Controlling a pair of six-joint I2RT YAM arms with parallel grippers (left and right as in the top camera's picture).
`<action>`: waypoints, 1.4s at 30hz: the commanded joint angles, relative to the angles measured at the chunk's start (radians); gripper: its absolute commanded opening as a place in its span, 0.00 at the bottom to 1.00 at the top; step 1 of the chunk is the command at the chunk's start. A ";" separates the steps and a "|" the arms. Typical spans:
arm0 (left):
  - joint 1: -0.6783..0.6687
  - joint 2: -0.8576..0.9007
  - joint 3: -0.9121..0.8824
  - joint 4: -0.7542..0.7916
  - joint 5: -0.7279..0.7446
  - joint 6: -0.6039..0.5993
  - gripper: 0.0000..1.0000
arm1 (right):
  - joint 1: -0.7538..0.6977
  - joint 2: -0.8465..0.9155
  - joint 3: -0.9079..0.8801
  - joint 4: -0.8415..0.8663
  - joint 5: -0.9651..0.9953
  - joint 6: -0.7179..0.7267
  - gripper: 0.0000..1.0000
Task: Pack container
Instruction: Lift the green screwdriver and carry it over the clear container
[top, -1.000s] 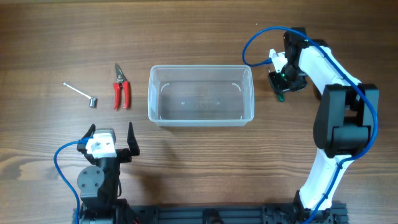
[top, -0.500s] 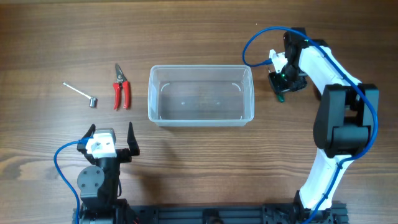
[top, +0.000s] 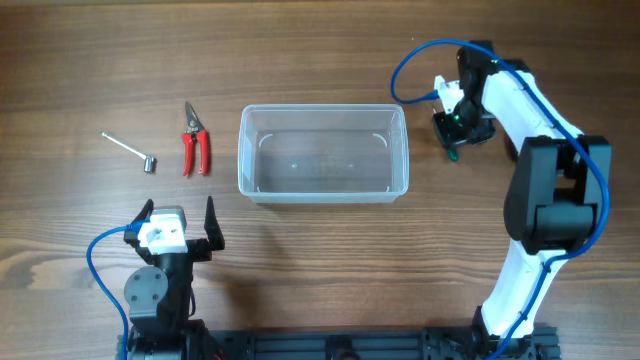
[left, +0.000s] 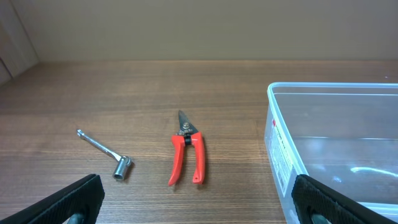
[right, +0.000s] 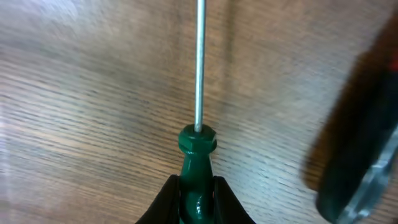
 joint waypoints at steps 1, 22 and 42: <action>0.006 -0.009 -0.003 0.003 0.012 0.023 1.00 | 0.001 -0.072 0.090 -0.025 0.014 0.020 0.04; 0.006 -0.009 -0.003 0.003 0.012 0.023 1.00 | 0.123 -0.335 0.323 -0.142 -0.216 -0.156 0.04; 0.006 -0.009 -0.003 0.003 0.012 0.023 1.00 | 0.525 -0.325 0.217 -0.147 -0.236 -0.377 0.04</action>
